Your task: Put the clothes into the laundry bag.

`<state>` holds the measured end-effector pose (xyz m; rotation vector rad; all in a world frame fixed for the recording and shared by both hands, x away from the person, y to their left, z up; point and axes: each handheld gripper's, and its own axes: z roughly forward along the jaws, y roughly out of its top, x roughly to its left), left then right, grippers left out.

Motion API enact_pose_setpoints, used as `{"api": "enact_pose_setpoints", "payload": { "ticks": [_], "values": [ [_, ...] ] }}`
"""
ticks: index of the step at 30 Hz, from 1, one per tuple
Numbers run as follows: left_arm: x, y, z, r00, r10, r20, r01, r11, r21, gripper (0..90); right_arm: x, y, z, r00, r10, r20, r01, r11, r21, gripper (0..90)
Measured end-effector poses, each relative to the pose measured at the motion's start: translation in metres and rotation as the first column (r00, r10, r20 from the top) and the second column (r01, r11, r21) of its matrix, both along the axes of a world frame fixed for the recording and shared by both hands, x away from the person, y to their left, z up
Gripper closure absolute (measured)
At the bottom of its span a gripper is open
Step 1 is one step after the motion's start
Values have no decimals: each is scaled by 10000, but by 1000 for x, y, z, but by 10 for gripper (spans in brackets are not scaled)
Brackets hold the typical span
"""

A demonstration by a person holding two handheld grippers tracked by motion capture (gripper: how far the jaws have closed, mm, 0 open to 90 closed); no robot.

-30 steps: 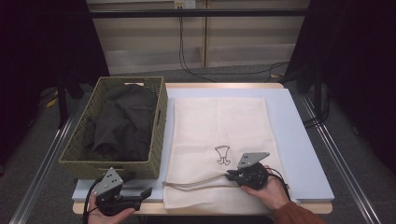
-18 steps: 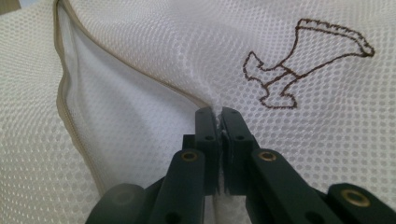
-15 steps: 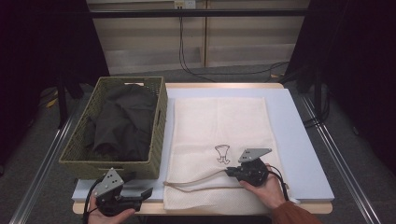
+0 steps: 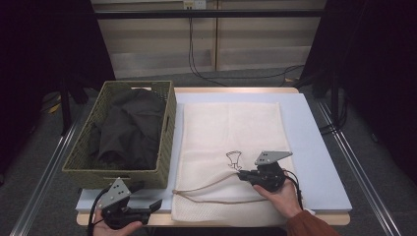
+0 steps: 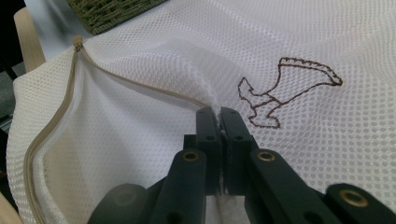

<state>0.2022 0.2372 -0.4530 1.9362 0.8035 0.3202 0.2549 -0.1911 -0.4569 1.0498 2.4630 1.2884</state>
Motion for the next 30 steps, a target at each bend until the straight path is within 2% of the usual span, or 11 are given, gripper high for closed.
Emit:
{"api": "enact_pose_setpoints", "payload": {
  "ticks": [5, 7, 9, 11, 13, 17, 18, 20, 27, 30],
  "values": [
    [-1, -1, 0, 10000, -68, -23, 68, 10000, 70, 151, 1, -1, 7, 9999, 5, 131, -8, 9998, 197, 881],
    [-2, -1, 0, 9998, -205, -45, 206, 9997, 98, 186, 2, -1, 9, 9998, -4, 185, -2, 9996, 286, 880],
    [-2, -2, 0, 9998, -197, -21, 197, 9997, 164, 193, 3, 1, 11, 9995, 23, 313, -24, 10000, 5, 880],
    [-2, -2, 0, 9997, -229, 24, 228, 9995, 216, 193, 6, 1, 12, 9996, 22, 273, -28, 9998, 196, 881],
    [-2, -2, 0, 9998, -214, 16, 214, 9996, 157, 193, 7, 1, 15, 9993, 21, 369, -25, 9999, 104, 881],
    [-2, -2, 0, 9998, -197, 4, 197, 9997, 146, 193, 9, 0, 20, 9989, -68, 459, 52, 9994, 334, 881],
    [-3, -2, 0, 9998, -212, -19, 213, 9996, 161, 193, 10, -2, 24, 9988, -73, 489, 43, 9982, 596, 880],
    [-2, -2, 0, 9998, -194, -36, 195, 9995, 241, 187, 12, -3, 27, 9986, -104, 523, 67, 9976, 696, 880],
    [-2, -2, 0, 9998, -207, -5, 207, 9994, 278, 184, 17, -1, 33, 9981, -153, 589, 106, 9968, 788, 879],
    [-2, -3, 0, 9999, -134, -27, 135, 9996, 252, 195, 18, -1, 36, 9968, -173, 783, 107, 9964, 839, 879]
  ]
}}
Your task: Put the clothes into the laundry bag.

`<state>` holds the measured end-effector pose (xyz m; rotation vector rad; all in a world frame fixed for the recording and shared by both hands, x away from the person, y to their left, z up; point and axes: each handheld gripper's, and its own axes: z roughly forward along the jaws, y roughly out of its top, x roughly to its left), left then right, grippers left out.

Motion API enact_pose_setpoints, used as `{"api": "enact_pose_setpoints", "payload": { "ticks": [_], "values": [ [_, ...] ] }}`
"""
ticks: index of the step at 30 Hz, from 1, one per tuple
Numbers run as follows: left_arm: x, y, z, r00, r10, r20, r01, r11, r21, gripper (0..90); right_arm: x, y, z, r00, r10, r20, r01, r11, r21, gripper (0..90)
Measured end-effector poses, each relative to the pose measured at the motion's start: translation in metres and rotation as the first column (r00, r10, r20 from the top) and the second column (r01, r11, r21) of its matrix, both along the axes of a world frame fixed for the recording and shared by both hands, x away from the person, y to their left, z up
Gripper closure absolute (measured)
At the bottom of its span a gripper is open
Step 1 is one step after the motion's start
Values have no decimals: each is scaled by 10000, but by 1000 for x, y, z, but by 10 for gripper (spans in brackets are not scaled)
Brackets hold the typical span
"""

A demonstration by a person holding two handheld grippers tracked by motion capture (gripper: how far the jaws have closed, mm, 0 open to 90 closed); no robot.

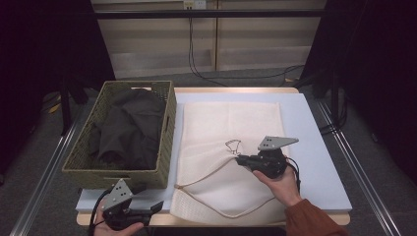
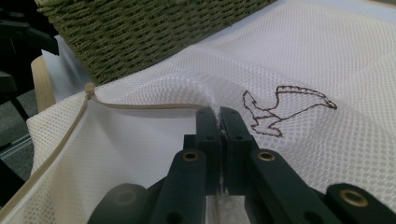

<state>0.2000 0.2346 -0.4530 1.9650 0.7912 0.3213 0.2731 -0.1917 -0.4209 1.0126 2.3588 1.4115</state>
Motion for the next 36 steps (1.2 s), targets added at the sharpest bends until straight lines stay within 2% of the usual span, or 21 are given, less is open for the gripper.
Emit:
{"api": "enact_pose_setpoints", "payload": {
  "ticks": [2, 12, 18, 24, 36],
  "values": [
    [0, 0, 0, 10000, 3, 3, -3, 10000, 28, 211, 0, 0, 2, 9998, -68, 190, 67, 9999, 86, 879],
    [-1, 0, 0, 9998, -133, 124, 132, 9999, 80, 204, 6, -1, 14, 9990, -27, 450, 12, 9994, 337, 877],
    [-2, -1, 0, 9999, -127, 111, 125, 9998, 126, 202, 10, -6, 20, 9987, -112, 492, 77, 9976, 693, 876],
    [-1, -1, 0, 9999, -115, 129, 114, 9999, 85, 199, 12, -5, 24, 9984, -126, 546, 87, 9975, 703, 876],
    [-2, -1, 1, 9999, -95, 105, 96, 10000, -22, 191, 13, -1, 39, 9930, -300, 1146, 161, 9927, 1198, 877]
  ]
}}
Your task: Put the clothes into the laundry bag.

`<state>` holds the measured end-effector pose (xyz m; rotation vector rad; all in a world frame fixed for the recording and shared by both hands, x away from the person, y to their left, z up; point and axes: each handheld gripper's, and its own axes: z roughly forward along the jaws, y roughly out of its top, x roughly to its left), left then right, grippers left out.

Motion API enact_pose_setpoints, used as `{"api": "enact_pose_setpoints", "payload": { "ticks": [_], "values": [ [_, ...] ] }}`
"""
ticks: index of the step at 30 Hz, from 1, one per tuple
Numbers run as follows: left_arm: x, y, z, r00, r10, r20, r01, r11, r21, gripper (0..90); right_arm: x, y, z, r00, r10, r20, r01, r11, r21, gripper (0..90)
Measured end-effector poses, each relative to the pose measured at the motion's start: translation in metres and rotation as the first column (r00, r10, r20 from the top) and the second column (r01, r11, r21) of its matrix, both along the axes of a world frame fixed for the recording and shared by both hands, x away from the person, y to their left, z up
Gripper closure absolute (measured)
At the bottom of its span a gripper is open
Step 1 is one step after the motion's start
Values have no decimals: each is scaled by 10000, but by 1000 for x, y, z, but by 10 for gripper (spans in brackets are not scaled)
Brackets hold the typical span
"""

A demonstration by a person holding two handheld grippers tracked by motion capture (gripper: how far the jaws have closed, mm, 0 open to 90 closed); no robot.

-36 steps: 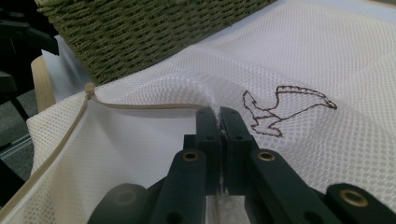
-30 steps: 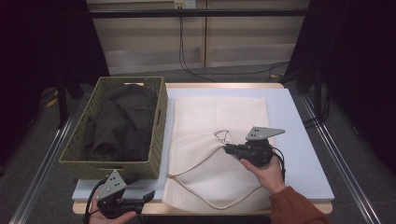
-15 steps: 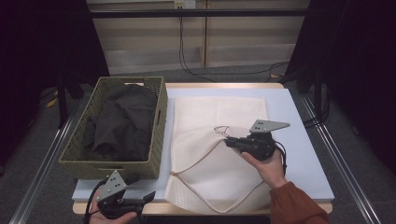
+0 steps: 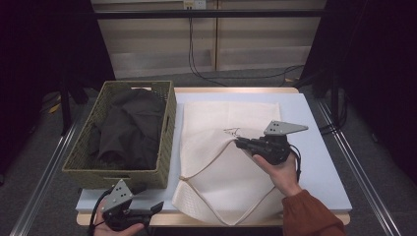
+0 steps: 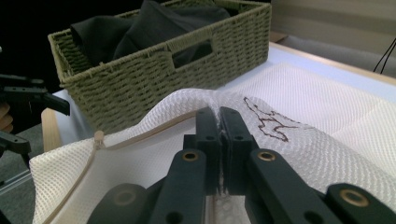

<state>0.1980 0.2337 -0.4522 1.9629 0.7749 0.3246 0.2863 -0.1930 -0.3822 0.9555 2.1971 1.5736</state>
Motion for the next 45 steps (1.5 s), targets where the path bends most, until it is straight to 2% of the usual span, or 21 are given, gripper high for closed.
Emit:
{"api": "enact_pose_setpoints", "payload": {
  "ticks": [3, 4, 5, 7, 9, 11, 16, 21, 23, 24, 26, 28, 30, 32, 36, 38, 40, 41, 42, 45],
  "values": [
    [-1, 0, 2, 10000, 61, 57, -61, 10000, 46, 194, -1, -1, 2, 9999, -23, 128, 21, 9999, 151, 877],
    [-4, 0, 2, 10000, -27, 75, 28, 9999, -102, 225, -1, -1, 2, 9999, -19, 126, 17, 9999, 163, 877],
    [-5, 0, 3, 9998, -79, 195, 80, 10000, -45, 258, -1, -1, 1, 10000, 20, 45, -20, 9999, 109, 877],
    [-7, -1, 7, 9997, -106, 216, 108, 9999, -113, 241, -1, -1, 0, 10000, 51, -44, -51, 10000, -14, 877],
    [-8, 0, 14, 9994, -14, 335, 25, 9995, -311, 240, 0, -2, -1, 9999, 59, -142, -59, 10000, 8, 877],
    [-10, -2, 21, 9997, 126, 211, -116, 9989, -457, 233, 1, -2, -2, 9998, 70, -164, -71, 10000, -45, 877],
    [-10, -5, 32, 9992, 39, 396, -28, 9996, -294, 227, 1, -2, -2, 9996, 138, -256, -141, 9999, -93, 878],
    [-2, 3, 58, 9952, 174, 959, -143, 9993, -337, 217, 1, -2, -4, 9994, 126, -310, -131, 9998, -167, 877],
    [5, 6, 65, 9960, 234, 863, -215, 9995, -218, 208, 1, -3, -5, 9994, 120, -334, -127, 9997, -222, 877],
    [8, 6, 69, 9974, 252, 680, -241, 9995, -180, 191, 1, -3, -5, 9993, 127, -360, -136, 9996, -243, 877],
    [14, 8, 75, 9941, 250, 1059, -237, 9996, -132, 188, 1, -3, -5, 9993, 134, -361, -143, 9995, -264, 877],
    [21, 8, 81, 9936, 478, 1026, -458, 9987, -219, 185, 1, -2, -6, 9992, 162, -370, -172, 9994, -291, 877],
    [27, 7, 87, 9926, 371, 1159, -322, 9985, -437, 179, 2, -2, -6, 9992, 150, -379, -164, 9992, -367, 877],
    [35, 6, 93, 9899, 356, 1374, -313, 9990, -331, 179, 3, -2, -8, 9990, 158, -418, -175, 9990, -401, 877],
    [56, 9, 100, 9927, 522, 1084, -500, 9985, -232, 173, 3, -1, -9, 9989, 144, -438, -163, 9990, -427, 877],
    [69, 11, 101, 9979, 417, 495, -416, 9991, -37, 171, 2, -2, -9, 9990, 150, -418, -168, 9990, -423, 877],
    [77, 10, 101, 9968, 489, 628, -505, 9984, 237, 178, 3, -2, -9, 9989, 155, -435, -174, 9989, -441, 877],
    [81, 10, 103, 9979, 504, 396, -512, 9985, 195, 178, 3, -2, -10, 9989, 152, -449, -172, 9989, -443, 877],
    [85, 10, 105, 9984, 426, 360, -436, 9987, 260, 176, 3, -2, -10, 9989, 172, -445, -192, 9988, -456, 876],
    [96, 10, 112, 9972, 545, 514, -570, 9972, 483, 176, 3, -2, -10, 9988, 160, -469, -181, 9988, -448, 876]
  ]
}}
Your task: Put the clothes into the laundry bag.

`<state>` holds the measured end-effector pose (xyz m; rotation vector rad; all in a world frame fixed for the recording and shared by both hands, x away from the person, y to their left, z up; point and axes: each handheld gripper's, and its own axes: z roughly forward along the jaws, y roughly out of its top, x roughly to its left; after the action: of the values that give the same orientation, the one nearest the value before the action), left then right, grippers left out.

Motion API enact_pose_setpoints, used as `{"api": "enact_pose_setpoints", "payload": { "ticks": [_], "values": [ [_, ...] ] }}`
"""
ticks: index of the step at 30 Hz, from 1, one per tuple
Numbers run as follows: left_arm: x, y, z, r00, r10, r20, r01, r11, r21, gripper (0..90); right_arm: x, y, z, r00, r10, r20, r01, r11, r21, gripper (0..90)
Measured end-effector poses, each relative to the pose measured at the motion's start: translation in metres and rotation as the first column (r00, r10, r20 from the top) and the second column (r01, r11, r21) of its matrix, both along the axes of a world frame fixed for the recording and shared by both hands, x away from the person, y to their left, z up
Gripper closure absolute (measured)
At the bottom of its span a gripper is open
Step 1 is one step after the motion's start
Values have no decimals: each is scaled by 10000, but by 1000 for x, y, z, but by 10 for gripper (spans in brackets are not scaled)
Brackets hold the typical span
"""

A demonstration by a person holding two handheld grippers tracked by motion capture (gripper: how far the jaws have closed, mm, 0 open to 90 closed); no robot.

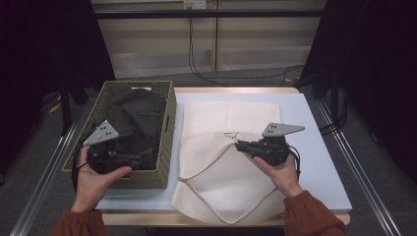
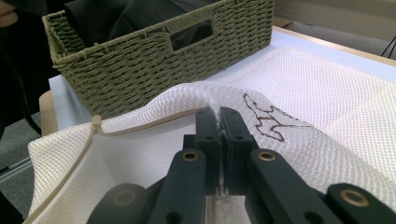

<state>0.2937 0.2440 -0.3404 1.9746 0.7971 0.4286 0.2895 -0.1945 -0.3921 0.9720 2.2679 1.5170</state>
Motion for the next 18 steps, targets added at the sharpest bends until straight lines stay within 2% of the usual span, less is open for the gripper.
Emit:
{"api": "enact_pose_setpoints", "payload": {
  "ticks": [3, 6, 8, 9, 11, 12, 13, 15, 17, 18],
  "values": [
    [14, 4, 6, 9995, 305, 26, -305, 9995, -130, 176, 0, 0, 0, 10000, 15, 4, -15, 10000, -16, 876],
    [30, 6, 8, 9994, 352, -20, -352, 9994, 8, 173, 0, 0, 0, 10000, 20, -2, -20, 10000, 20, 876],
    [40, 7, 7, 9970, 765, -132, -763, 9970, 119, 173, 0, -1, 0, 10000, 32, -11, -32, 10000, 6, 876],
    [45, 8, 7, 9973, 704, -222, -699, 9973, 234, 166, 0, 0, 0, 10000, 46, -14, -46, 10000, 1, 876],
    [53, 8, 6, 9950, 966, -261, -954, 9945, 430, 164, 0, 0, 0, 10000, 41, -53, -41, 10000, 34, 874],
    [58, 9, 6, 9963, 798, -317, -780, 9954, 548, 164, 1, 0, 0, 10000, 33, -69, -32, 10000, 61, 874],
    [62, 10, 5, 9945, 972, -384, -956, 9946, 416, 163, 1, -1, 0, 10000, 46, -89, -45, 10000, 69, 874],
    [69, 9, 5, 9914, 1222, -461, -1192, 9909, 628, 143, 1, 0, -1, 9999, 50, -90, -49, 10000, 71, 875],
    [78, 9, 3, 9891, 1259, -760, -1205, 9901, 720, 136, 1, 0, -1, 9999, 63, -92, -62, 10000, 46, 875],
    [82, 9, 2, 9857, 1493, -781, -1429, 9863, 829, 129, 1, 0, -2, 9999, 79, -92, -79, 10000, 38, 874]
  ]
}}
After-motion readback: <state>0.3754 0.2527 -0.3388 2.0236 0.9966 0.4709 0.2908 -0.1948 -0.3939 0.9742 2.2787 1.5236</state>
